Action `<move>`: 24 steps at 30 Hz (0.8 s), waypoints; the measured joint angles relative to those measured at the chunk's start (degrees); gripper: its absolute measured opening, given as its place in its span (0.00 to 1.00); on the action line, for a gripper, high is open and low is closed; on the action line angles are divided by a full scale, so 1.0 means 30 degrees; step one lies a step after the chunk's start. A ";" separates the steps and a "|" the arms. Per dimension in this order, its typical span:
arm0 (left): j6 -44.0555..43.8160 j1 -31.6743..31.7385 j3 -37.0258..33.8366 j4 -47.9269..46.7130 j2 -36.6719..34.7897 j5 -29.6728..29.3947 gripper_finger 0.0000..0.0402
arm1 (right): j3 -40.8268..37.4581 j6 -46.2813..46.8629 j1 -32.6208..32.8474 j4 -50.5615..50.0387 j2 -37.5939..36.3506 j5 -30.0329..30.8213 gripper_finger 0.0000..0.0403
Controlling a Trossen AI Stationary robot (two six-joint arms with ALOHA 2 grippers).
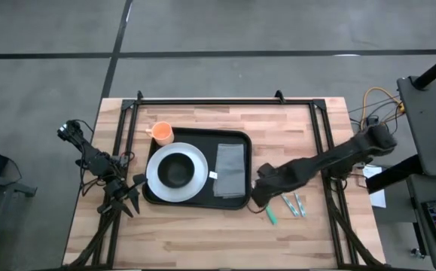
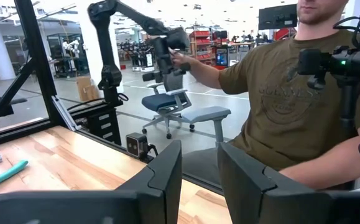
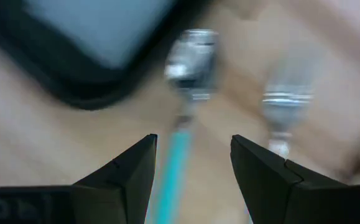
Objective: Set up tray
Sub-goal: Put the blue fork on top of the gray napkin
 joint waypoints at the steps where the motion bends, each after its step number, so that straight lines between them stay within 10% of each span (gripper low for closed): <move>1: -0.0005 0.0001 0.0000 -0.0001 0.0000 -0.0005 0.21 | -0.0902 0.0433 0.0005 0.1118 -0.0915 -0.0082 0.48; 10: 0.0000 0.0006 0.0000 0.0000 -0.0001 -0.0005 0.21 | -0.6531 0.4442 0.0357 0.2579 -0.4888 -0.1557 0.48; 24: 0.0000 0.0001 0.0000 0.0000 0.0000 -0.0005 0.21 | -0.4862 0.1912 0.1141 0.2145 -0.0947 -0.1637 0.48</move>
